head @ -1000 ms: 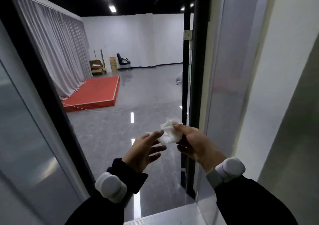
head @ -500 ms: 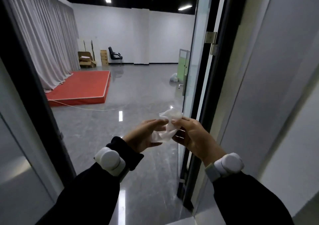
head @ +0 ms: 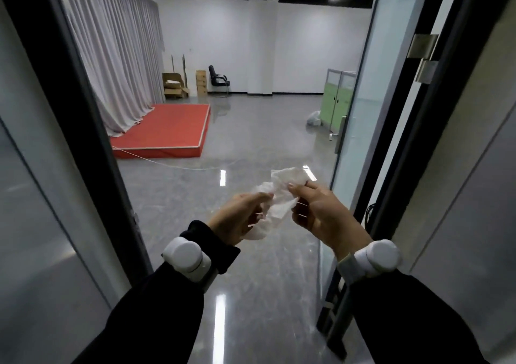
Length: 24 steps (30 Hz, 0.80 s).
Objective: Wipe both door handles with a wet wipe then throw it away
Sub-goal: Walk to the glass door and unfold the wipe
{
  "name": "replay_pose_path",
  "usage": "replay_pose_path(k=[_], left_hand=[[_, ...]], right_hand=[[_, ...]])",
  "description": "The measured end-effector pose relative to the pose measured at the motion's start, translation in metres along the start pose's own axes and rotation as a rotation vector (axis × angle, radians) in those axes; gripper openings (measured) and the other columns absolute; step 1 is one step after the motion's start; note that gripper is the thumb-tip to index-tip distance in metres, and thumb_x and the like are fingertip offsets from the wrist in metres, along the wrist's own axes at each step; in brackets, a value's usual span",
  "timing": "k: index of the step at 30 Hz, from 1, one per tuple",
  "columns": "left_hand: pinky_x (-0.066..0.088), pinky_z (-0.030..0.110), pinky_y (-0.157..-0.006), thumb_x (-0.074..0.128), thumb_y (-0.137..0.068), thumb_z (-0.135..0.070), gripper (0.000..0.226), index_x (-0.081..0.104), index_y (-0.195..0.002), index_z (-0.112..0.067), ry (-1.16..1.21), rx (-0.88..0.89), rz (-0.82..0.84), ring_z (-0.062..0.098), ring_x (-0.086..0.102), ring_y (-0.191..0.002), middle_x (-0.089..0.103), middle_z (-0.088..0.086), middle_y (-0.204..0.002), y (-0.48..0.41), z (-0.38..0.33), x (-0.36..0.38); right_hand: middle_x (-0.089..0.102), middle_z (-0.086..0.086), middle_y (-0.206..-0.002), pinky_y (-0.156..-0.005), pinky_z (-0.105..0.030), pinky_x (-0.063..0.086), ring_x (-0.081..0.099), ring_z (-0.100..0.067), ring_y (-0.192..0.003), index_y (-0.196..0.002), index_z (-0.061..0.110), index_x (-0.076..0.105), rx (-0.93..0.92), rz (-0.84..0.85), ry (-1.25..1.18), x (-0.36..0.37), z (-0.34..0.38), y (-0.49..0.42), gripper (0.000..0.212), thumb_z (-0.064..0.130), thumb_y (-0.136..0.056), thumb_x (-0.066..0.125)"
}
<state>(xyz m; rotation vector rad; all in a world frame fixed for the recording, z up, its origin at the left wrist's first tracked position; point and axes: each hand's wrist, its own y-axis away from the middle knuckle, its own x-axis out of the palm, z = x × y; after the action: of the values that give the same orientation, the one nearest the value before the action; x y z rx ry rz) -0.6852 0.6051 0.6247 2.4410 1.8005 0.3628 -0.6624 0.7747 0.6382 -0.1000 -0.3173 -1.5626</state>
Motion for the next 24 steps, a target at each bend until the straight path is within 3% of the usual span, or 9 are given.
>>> replay_pose_path(k=[2, 4, 7, 14, 18, 24], left_hand=[[0.033, 0.027, -0.056, 0.070, -0.082, -0.029, 0.022, 0.066, -0.077, -0.008, 0.030, 0.073, -0.056, 0.019, 0.047, -0.061, 0.055, 0.007, -0.068, -0.018, -0.005, -0.007], [0.036, 0.021, -0.049, 0.062, -0.093, -0.018, 0.024, 0.061, -0.072, -0.007, 0.046, 0.099, -0.104, 0.015, 0.048, -0.052, 0.055, 0.001, -0.056, -0.043, -0.013, -0.014], [0.038, 0.015, -0.043, 0.058, -0.098, -0.018, 0.032, 0.058, -0.067, -0.007, 0.039, 0.157, -0.153, 0.010, 0.049, -0.043, 0.056, -0.002, -0.046, -0.089, -0.029, -0.021], [0.039, 0.020, -0.042, 0.058, -0.098, -0.019, 0.034, 0.056, -0.066, -0.009, 0.135, 0.263, -0.192, 0.010, 0.048, -0.040, 0.053, 0.003, -0.051, -0.194, -0.066, -0.032], [0.038, 0.016, -0.038, 0.053, -0.100, -0.014, 0.033, 0.054, -0.068, -0.010, 0.196, 0.255, -0.206, 0.008, 0.049, -0.036, 0.054, -0.002, -0.046, -0.247, -0.081, -0.034], [0.032, 0.026, -0.050, 0.057, -0.096, -0.011, 0.030, 0.050, -0.067, -0.012, 0.158, 0.181, -0.267, 0.019, 0.041, -0.050, 0.044, 0.008, -0.057, -0.327, -0.083, -0.055]], right_hand=[[0.061, -0.005, -0.077, -0.055, -0.025, 0.049, 0.055, -0.014, -0.061, -0.110, 0.007, 0.065, 0.011, 0.000, 0.013, 0.002, 0.001, -0.023, 0.023, 0.021, -0.092, 0.065], [0.062, -0.005, -0.077, -0.055, -0.024, 0.050, 0.056, -0.014, -0.062, -0.107, 0.007, 0.066, 0.011, -0.002, 0.009, 0.002, 0.003, -0.052, 0.022, 0.023, -0.091, 0.066], [0.064, -0.008, -0.085, -0.057, -0.025, 0.051, 0.058, -0.017, -0.068, -0.107, 0.008, 0.066, 0.002, -0.012, -0.007, 0.005, 0.010, -0.105, 0.022, 0.024, -0.091, 0.065], [0.067, -0.010, -0.096, -0.062, -0.028, 0.051, 0.061, -0.020, -0.076, -0.115, 0.010, 0.061, -0.039, -0.032, 0.018, -0.009, 0.048, -0.213, 0.033, 0.029, -0.088, 0.067], [0.067, -0.010, -0.103, -0.069, -0.031, 0.053, 0.061, -0.022, -0.082, -0.117, 0.013, 0.059, -0.057, -0.024, 0.058, -0.021, 0.059, -0.270, 0.035, 0.027, -0.087, 0.069], [0.072, -0.003, -0.096, -0.067, -0.030, 0.052, 0.066, -0.020, -0.078, -0.115, 0.018, 0.061, -0.040, -0.022, 0.082, -0.030, 0.057, -0.346, 0.032, 0.033, -0.087, 0.068]])
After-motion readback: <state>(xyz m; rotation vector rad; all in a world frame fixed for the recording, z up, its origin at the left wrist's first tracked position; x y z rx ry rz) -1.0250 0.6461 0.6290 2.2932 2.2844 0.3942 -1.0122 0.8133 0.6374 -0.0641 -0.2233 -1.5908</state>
